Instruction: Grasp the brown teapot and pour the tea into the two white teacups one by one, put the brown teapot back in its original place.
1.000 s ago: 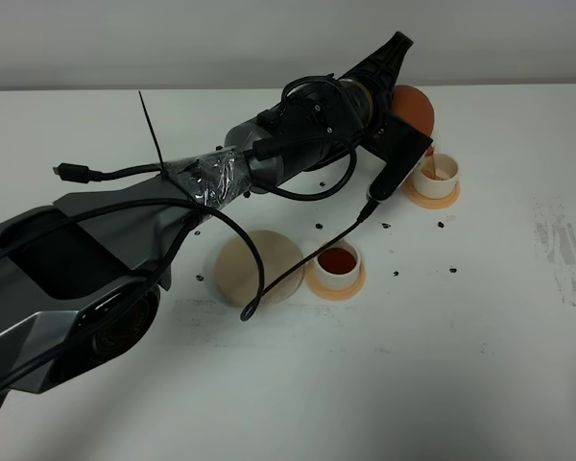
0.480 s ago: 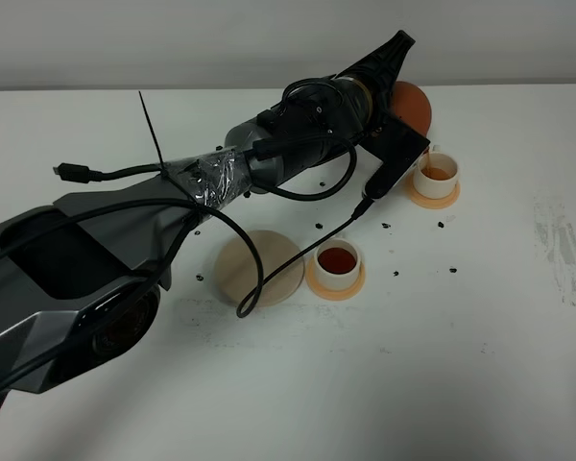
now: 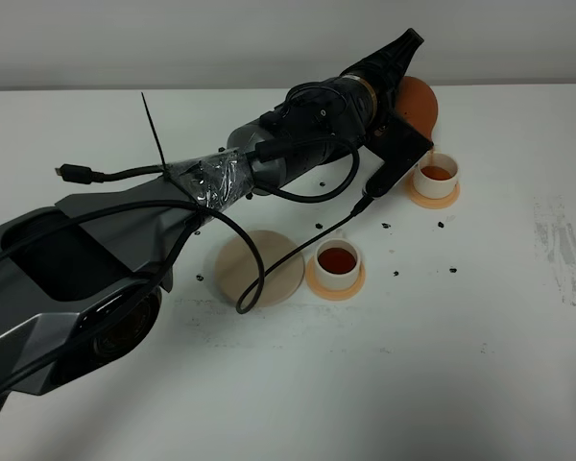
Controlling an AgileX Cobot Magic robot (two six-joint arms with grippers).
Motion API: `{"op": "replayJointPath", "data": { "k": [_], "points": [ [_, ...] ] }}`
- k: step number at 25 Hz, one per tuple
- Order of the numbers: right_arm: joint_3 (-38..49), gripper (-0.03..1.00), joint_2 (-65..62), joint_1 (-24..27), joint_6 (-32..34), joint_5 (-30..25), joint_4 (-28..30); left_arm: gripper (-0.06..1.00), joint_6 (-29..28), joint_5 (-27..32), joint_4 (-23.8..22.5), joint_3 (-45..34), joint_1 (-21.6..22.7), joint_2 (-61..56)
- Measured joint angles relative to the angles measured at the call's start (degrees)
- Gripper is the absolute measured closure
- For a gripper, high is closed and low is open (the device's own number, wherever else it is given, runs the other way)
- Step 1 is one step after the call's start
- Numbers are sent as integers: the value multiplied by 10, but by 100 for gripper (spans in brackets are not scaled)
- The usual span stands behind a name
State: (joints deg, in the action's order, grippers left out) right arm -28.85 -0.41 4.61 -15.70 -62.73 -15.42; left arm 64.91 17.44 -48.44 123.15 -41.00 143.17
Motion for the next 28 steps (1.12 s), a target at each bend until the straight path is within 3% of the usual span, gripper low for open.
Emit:
{"op": "replayJointPath", "data": {
  "k": [28],
  "points": [
    [0,74,0,0,0,0,0,82,0,-32,-40,0,-4,8]
  ]
}}
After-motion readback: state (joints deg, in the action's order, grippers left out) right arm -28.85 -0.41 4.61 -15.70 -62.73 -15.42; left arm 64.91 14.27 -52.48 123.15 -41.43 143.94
